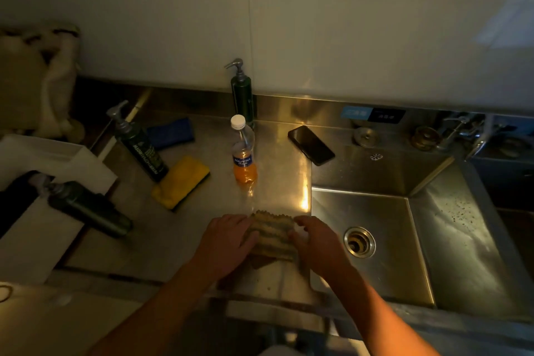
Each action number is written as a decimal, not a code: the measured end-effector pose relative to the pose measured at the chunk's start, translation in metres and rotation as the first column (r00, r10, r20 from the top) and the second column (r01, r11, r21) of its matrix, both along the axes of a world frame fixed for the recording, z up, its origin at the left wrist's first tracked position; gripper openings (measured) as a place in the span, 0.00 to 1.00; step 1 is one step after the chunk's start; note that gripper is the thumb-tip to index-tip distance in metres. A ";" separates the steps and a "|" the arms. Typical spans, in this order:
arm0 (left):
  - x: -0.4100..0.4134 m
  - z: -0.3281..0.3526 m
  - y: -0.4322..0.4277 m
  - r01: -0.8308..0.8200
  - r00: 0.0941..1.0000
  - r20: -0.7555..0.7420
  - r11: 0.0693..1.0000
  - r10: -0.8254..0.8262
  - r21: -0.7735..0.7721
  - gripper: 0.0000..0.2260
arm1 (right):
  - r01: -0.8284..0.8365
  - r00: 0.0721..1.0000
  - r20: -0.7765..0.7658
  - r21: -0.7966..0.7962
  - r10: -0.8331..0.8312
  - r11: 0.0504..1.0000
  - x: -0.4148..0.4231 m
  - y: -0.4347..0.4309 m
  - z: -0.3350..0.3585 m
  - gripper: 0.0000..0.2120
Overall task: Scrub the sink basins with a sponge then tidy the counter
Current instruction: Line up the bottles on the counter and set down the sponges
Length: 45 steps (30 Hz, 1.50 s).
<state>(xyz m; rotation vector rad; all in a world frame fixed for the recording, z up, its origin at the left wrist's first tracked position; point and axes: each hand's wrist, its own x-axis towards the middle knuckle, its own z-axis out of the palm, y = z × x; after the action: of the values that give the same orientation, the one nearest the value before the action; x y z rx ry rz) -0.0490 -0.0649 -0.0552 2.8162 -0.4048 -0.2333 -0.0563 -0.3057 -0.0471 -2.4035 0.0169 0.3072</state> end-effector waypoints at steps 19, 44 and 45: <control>-0.051 0.091 0.072 -0.348 0.904 0.264 0.937 0.337 -0.004 0.25 | -0.277 0.919 0.264 -0.095 0.292 0.956 0.005 0.098 0.069 0.21; 0.085 0.066 0.197 -0.063 0.960 0.243 0.956 0.137 -0.288 0.24 | -0.014 0.969 0.239 -0.186 0.059 0.983 0.091 0.237 0.087 0.21; 0.087 0.067 0.196 -0.039 0.959 0.257 0.955 0.119 -0.294 0.23 | 0.000 0.969 0.244 -0.178 0.045 0.984 0.093 0.233 0.087 0.21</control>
<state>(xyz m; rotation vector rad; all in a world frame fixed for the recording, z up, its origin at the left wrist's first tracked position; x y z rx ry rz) 0.0384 0.1309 0.0116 2.5721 -0.3497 0.2186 0.0363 -0.0722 0.0404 -2.6042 -0.1012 0.0133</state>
